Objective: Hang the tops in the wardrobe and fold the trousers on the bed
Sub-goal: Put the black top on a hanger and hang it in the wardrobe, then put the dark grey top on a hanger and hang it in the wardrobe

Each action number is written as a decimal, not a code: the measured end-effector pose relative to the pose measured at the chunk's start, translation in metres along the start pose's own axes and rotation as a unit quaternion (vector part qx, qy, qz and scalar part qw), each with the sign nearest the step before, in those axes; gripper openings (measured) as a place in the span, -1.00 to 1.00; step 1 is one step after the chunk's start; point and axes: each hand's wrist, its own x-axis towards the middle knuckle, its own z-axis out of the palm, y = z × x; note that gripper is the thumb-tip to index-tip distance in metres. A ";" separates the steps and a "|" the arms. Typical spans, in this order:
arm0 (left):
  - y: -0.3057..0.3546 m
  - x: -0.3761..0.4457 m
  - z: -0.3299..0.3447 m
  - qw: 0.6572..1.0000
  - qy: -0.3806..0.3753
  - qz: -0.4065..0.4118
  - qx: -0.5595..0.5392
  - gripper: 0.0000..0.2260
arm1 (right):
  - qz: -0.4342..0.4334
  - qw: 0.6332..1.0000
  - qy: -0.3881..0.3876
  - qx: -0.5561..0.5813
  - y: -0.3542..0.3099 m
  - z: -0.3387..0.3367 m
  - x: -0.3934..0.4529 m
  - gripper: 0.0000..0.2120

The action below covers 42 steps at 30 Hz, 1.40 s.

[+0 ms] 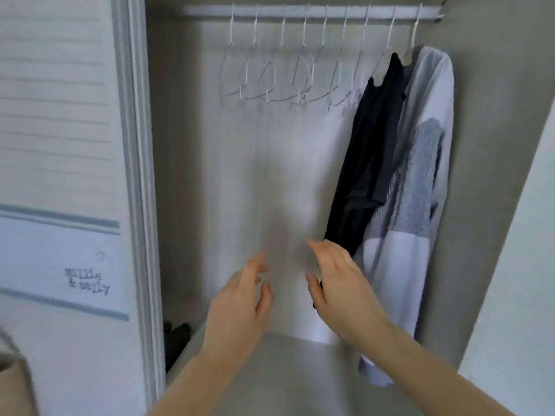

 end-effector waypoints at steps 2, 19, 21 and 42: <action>-0.015 -0.038 -0.030 0.999 -0.002 -0.043 0.027 -0.59 | -0.030 0.999 -0.020 0.026 -0.031 0.017 -0.024 -0.56; 0.103 -0.452 -0.176 0.712 0.285 -0.547 0.337 -0.77 | -0.388 0.773 -0.266 0.425 -0.279 0.050 -0.259 -0.59; 0.129 -0.491 -0.177 0.670 0.303 -0.579 0.352 -0.79 | -0.410 0.749 -0.284 0.437 -0.297 0.041 -0.283 -0.60; 0.230 -0.854 -0.339 0.361 0.430 -0.785 0.262 -0.82 | -0.568 0.545 -0.516 0.338 -0.626 -0.052 -0.569 -0.60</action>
